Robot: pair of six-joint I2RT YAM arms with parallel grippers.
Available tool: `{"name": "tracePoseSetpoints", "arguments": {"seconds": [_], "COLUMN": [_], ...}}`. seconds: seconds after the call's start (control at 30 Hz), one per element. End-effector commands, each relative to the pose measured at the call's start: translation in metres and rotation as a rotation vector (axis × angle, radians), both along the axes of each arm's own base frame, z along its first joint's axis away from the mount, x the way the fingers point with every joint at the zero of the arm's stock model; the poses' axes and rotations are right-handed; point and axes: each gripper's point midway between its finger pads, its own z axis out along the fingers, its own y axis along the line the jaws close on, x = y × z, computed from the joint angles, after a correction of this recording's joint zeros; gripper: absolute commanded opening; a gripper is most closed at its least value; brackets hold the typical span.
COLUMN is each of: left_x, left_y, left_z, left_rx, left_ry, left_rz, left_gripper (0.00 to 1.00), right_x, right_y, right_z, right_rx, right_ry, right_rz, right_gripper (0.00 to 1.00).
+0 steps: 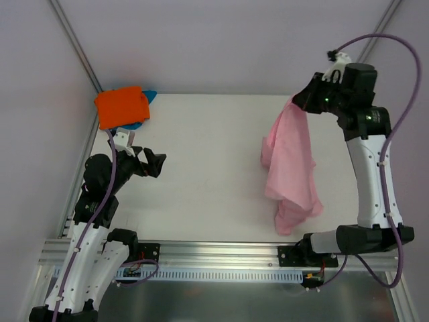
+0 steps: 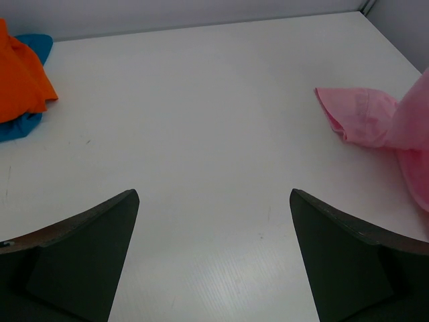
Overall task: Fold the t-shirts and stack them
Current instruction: Move the tshirt to the center of the board
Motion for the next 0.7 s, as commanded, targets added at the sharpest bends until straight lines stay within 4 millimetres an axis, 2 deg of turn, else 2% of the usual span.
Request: {"name": "tracePoseSetpoints", "arguments": {"seconds": [0.0, 0.07, 0.2, 0.23, 0.27, 0.3, 0.33, 0.4, 0.43, 0.47, 0.5, 0.53, 0.57, 0.63, 0.67], "left_x": [-0.002, -0.001, -0.001, -0.001, 0.0, 0.0, 0.0, 0.0, 0.001, 0.001, 0.001, 0.001, 0.0, 0.0, 0.0], "left_y": [-0.008, -0.008, -0.007, -0.007, -0.006, -0.006, -0.006, -0.006, -0.006, -0.006, -0.006, -0.006, -0.006, -0.005, -0.006], "left_z": [0.012, 0.011, 0.011, 0.012, 0.012, 0.012, 0.012, 0.011, 0.011, 0.011, 0.011, 0.011, 0.011, 0.011, 0.011], "left_rx": [-0.022, -0.022, -0.02, -0.021, -0.018, -0.017, -0.017, -0.015, -0.014, -0.014, -0.016, -0.015, -0.013, -0.013, -0.013], "left_ry": [-0.043, -0.04, -0.042, -0.045, -0.043, -0.043, -0.042, -0.041, -0.04, -0.04, -0.039, -0.041, -0.04, -0.04, -0.04], "left_rz": [-0.038, -0.038, -0.035, -0.034, -0.031, -0.03, -0.029, -0.027, -0.027, -0.027, -0.026, -0.027, -0.027, -0.025, -0.027], "left_gripper": [0.99, 0.99, 0.99, 0.99, 0.99, 0.99, 0.99, 0.99, 0.99, 0.99, 0.99, 0.99, 0.99, 0.99, 0.99], "right_x": [-0.021, -0.021, -0.027, -0.023, -0.024, -0.032, -0.028, -0.04, -0.036, -0.043, -0.046, -0.044, -0.049, -0.052, -0.054], "right_y": [0.042, 0.058, 0.113, 0.127, 0.139, 0.161, 0.177, 0.212, 0.228, 0.248, 0.26, 0.273, 0.288, 0.304, 0.315], "right_z": [-0.028, -0.033, -0.044, -0.057, -0.059, -0.064, -0.079, -0.084, -0.103, -0.101, -0.107, -0.126, -0.127, -0.14, -0.149], "right_rx": [-0.01, -0.01, 0.014, 0.01, 0.009, -0.001, -0.012, -0.023, -0.034, -0.035, -0.039, -0.051, -0.052, -0.063, -0.077], "right_ry": [0.094, 0.11, 0.158, 0.194, 0.2, 0.21, 0.247, 0.26, 0.303, 0.294, 0.307, 0.35, 0.344, 0.355, 0.357], "right_rz": [0.157, 0.202, 0.363, 0.396, 0.429, 0.484, 0.512, 0.602, 0.63, 0.678, 0.704, 0.725, 0.76, 0.785, 0.794], "right_gripper": [0.01, 0.01, 0.01, 0.0, 0.01, 0.0, 0.01, 0.01, 0.0, 0.0, 0.01, 0.0, 0.01, 0.01, 0.1]}}
